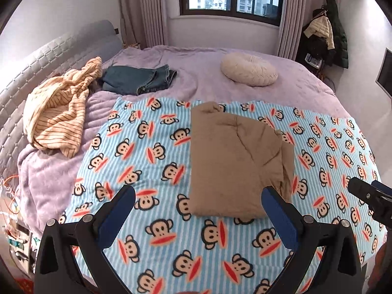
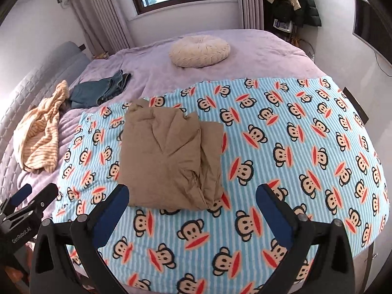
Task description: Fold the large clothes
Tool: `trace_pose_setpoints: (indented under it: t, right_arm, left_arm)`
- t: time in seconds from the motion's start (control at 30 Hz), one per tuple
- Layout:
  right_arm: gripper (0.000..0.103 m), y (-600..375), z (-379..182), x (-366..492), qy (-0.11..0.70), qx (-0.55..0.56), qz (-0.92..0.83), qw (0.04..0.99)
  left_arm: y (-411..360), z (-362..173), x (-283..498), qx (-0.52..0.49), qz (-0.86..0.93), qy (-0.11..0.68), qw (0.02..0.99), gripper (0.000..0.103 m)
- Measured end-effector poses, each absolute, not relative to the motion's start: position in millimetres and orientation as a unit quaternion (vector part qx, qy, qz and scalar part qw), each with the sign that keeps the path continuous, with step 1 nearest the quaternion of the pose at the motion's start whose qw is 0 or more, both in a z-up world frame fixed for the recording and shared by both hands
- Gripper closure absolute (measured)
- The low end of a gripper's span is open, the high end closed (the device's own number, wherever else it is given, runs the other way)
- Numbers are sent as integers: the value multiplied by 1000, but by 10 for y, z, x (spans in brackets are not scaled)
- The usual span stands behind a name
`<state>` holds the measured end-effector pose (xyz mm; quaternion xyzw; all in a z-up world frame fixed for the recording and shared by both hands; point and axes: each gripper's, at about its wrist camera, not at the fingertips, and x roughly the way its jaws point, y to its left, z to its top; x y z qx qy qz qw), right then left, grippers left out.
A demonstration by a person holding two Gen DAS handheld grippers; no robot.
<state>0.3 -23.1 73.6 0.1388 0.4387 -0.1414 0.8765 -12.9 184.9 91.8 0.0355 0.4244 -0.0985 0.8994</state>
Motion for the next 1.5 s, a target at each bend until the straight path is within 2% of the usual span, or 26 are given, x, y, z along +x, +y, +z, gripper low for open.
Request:
trace_pose_setpoints:
  t: [1.5]
  right_arm:
    - [0,-174,802,29,440,132,-153,875]
  left_arm:
    - [1853,895,-120,28,-92,437,894,0]
